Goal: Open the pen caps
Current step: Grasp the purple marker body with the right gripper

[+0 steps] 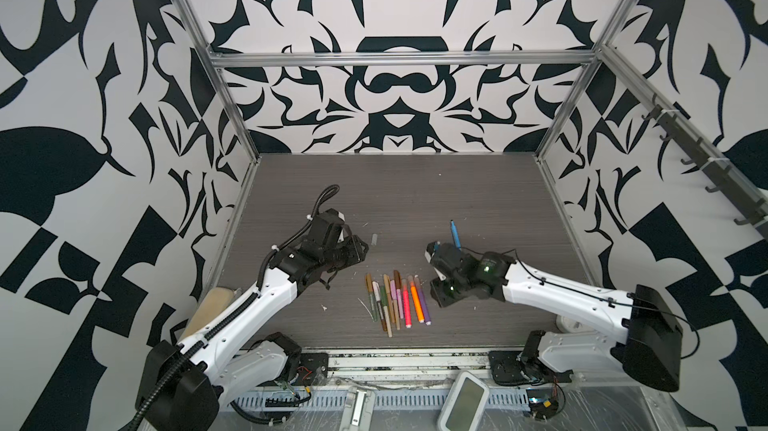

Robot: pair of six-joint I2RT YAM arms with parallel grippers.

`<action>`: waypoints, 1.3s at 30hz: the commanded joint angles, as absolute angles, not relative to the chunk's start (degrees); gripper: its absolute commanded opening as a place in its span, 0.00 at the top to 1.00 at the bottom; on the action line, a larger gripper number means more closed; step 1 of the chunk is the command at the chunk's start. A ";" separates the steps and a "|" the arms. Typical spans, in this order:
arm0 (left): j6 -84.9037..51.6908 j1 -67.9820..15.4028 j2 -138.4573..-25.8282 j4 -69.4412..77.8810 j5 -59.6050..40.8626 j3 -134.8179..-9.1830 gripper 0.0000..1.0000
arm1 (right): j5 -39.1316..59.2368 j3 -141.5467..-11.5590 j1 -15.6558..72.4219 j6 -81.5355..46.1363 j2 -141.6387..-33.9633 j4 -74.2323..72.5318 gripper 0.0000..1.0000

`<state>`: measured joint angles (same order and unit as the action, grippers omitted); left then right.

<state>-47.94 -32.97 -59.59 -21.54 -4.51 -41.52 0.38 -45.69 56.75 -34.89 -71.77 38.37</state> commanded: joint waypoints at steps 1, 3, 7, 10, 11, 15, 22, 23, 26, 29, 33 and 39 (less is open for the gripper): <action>-52.46 -33.49 -58.56 -14.48 -5.56 -39.24 0.54 | 0.99 -42.89 59.08 -43.44 -70.81 35.41 0.65; -52.52 -33.57 -59.19 -13.89 -5.78 -39.05 0.54 | 3.26 -42.26 59.12 -43.21 -73.14 34.31 0.65; -52.15 -33.56 -60.29 -13.80 -7.00 -39.70 0.54 | 5.70 -41.05 59.41 -43.93 -74.78 30.92 0.66; -52.06 -33.57 -60.44 -13.72 -7.09 -39.64 0.53 | 5.77 -41.11 59.46 -43.95 -76.01 30.16 0.65; -51.91 -33.57 -60.53 -13.71 -7.01 -39.48 0.53 | 6.35 -41.34 59.48 -43.62 -76.88 29.85 0.64; -51.74 -33.57 -61.75 -13.55 -7.60 -39.22 0.53 | 6.65 -42.75 59.42 -42.99 -79.63 29.51 0.63; -51.50 -33.57 -63.17 -12.92 -8.24 -38.82 0.52 | 3.58 -42.96 59.47 -43.26 -81.36 30.44 0.64; -51.42 -33.57 -63.43 -12.76 -8.24 -38.70 0.51 | 3.60 -42.89 59.42 -43.26 -81.65 30.35 0.64; -51.48 -33.57 -64.30 -11.89 -8.75 -38.44 0.51 | 3.20 -42.98 59.46 -43.28 -82.26 30.76 0.64; -51.61 -33.57 -65.24 -11.26 -9.22 -38.49 0.50 | 2.24 -43.23 59.43 -43.25 -82.52 31.59 0.64; -51.77 -33.58 -66.05 -10.90 -9.66 -38.65 0.50 | -1.42 -43.91 59.45 -43.26 -83.50 34.06 0.64; -51.65 -33.57 -66.76 -10.63 -10.97 -38.86 0.47 | -4.72 -44.82 59.49 -42.28 -87.28 34.86 0.74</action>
